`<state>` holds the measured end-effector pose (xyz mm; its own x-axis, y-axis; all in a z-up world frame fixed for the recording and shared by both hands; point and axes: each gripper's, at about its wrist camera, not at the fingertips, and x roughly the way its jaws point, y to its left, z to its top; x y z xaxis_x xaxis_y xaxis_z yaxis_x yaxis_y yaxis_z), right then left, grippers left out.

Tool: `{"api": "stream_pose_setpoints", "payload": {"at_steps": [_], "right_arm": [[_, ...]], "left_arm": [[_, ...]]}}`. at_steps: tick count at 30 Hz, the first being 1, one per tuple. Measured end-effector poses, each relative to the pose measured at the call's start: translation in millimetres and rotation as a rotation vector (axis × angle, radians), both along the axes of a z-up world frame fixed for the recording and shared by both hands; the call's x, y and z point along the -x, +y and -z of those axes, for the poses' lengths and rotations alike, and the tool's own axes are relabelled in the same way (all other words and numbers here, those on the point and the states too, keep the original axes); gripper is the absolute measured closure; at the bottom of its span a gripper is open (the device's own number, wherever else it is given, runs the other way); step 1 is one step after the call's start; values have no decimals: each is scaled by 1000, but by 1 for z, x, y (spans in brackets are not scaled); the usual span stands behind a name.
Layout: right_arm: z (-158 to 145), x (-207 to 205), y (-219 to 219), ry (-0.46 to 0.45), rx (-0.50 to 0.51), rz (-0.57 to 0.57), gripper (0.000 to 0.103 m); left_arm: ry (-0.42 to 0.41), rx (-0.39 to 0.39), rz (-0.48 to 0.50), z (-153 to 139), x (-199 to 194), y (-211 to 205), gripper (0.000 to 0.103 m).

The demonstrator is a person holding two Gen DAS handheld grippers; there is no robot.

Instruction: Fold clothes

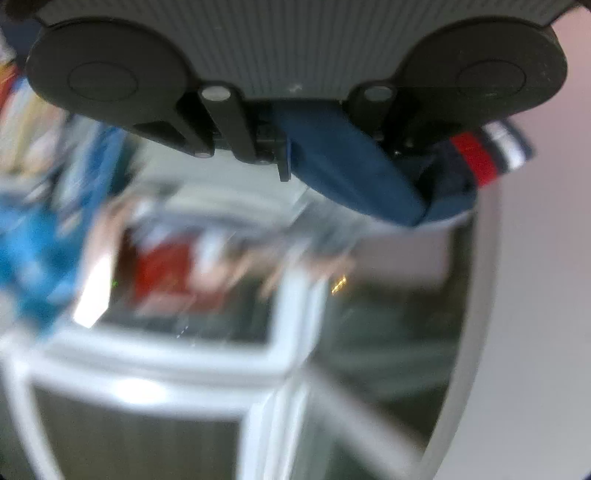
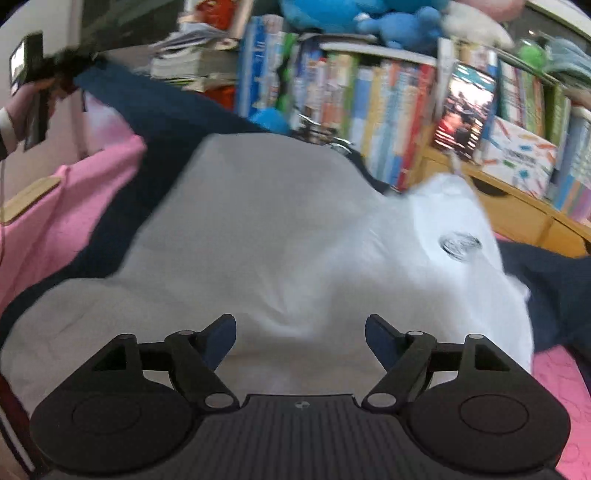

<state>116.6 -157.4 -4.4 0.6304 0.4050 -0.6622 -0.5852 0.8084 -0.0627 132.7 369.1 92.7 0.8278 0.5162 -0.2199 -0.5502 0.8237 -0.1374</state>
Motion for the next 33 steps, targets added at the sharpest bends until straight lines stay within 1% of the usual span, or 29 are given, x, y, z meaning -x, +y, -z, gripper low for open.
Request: {"api": "stream_pose_setpoints", "payload": {"at_steps": [3, 4, 5, 6, 8, 9, 10, 12, 13, 14, 15, 16, 17, 19, 21, 24, 26, 28, 30, 31, 33], "right_arm": [[6, -4, -11, 30, -1, 41, 26], [7, -5, -14, 36, -1, 50, 26], [8, -5, -17, 39, -2, 58, 26], [8, -4, -20, 38, -4, 64, 26], [7, -3, -26, 37, -11, 79, 26], [6, -2, -29, 37, -17, 88, 26], [6, -2, -32, 36, -24, 99, 26], [4, -3, -40, 35, -40, 124, 25], [3, -3, -44, 33, -47, 136, 25], [3, -3, -48, 32, -54, 149, 24], [1, -2, -53, 30, -61, 161, 24], [0, 0, -57, 28, -68, 173, 24], [-2, 2, -63, 23, -77, 185, 24], [-5, 8, -75, 13, -95, 211, 23], [-8, 15, -87, 3, -114, 239, 22], [-12, 31, -106, -9, -135, 276, 22], [-14, 43, -118, -22, -136, 299, 21], [-15, 56, -129, -31, -141, 324, 21], [-15, 69, -138, -40, -148, 347, 21], [-15, 76, -142, -45, -151, 357, 21], [-15, 89, -149, -56, -160, 371, 19]], "left_arm": [[203, 150, -81, 53, -15, 28, 95], [256, 199, -98, 70, -19, 36, 94], [290, 231, -108, 83, -20, 39, 90], [325, 250, -118, 94, -21, 40, 89], [388, 267, -136, 108, -25, 39, 77], [407, 270, -142, 111, -27, 39, 77], [411, 269, -143, 111, -28, 38, 74], [409, 302, -138, 108, -28, 37, 67], [363, 332, -118, 104, -25, 37, 61], [290, 366, -82, 99, -18, 36, 53], [220, 402, -46, 94, -12, 36, 48], [168, 439, -14, 90, -5, 35, 37], [139, 471, 7, 86, 4, 32, 32], [96, 522, 45, 79, 21, 24, 32], [109, 503, 69, 73, 35, 5, 32], [131, 406, 141, 66, 64, -35, 32], [174, 343, 159, 65, 76, -54, 32], [255, 278, 125, 67, 78, -63, 32], [352, 207, 36, 70, 76, -68, 32], [361, 205, 33, 71, 79, -69, 32], [301, 280, 81, 72, 90, -67, 32]]}}
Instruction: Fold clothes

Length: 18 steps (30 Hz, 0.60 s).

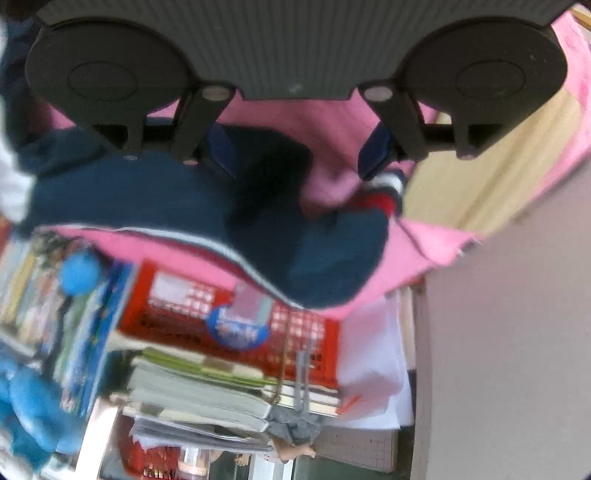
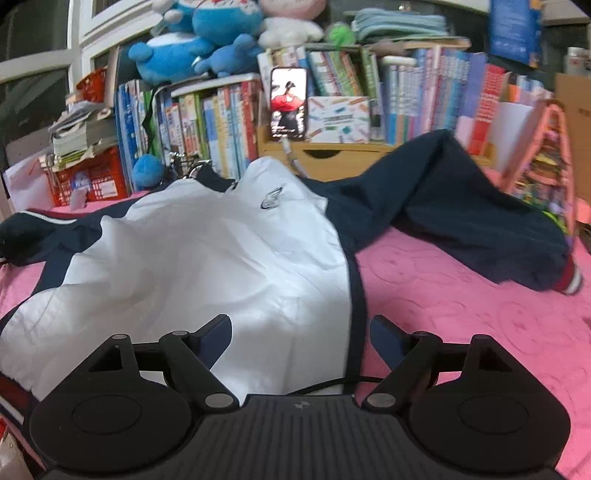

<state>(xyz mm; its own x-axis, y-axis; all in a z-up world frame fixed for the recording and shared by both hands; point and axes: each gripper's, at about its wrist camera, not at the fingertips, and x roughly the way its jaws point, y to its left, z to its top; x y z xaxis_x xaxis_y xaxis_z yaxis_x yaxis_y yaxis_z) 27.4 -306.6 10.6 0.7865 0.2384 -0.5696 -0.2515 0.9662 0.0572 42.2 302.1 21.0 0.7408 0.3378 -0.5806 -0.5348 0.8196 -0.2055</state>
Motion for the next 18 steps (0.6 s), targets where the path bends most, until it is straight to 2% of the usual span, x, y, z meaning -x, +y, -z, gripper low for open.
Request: {"api": "stream_pose_setpoints", "payload": {"at_steps": [2, 4, 9, 10, 12, 13, 14, 15, 16, 18], "right_arm": [[2, 9, -4, 2, -4, 9, 18], [4, 17, -6, 5, -6, 18, 18], [5, 23, 0, 14, -20, 29, 18], [5, 23, 2, 13, -23, 29, 18], [4, 23, 8, 17, -20, 25, 18], [4, 22, 10, 21, -15, 23, 18], [4, 21, 13, 25, -6, 22, 18], [4, 20, 16, 30, 3, 22, 18], [5, 19, 18, 34, 9, 23, 18], [7, 14, 21, 44, 9, 25, 18]], "left_arm": [[-132, 129, -5, 0, 15, 9, 32], [-235, 219, -64, 1, 24, 24, 29], [-295, 403, -256, 25, 7, 68, 28], [-321, 430, -286, 30, 0, 74, 32], [-352, 450, -320, 33, -16, 81, 76], [-344, 410, -294, 27, -27, 78, 100], [-336, 370, -269, 21, -38, 75, 102], [-321, 295, -220, 14, -47, 66, 102], [-284, 137, -114, 3, -55, 41, 102], [-165, -266, 182, -8, -64, -33, 100]]}}
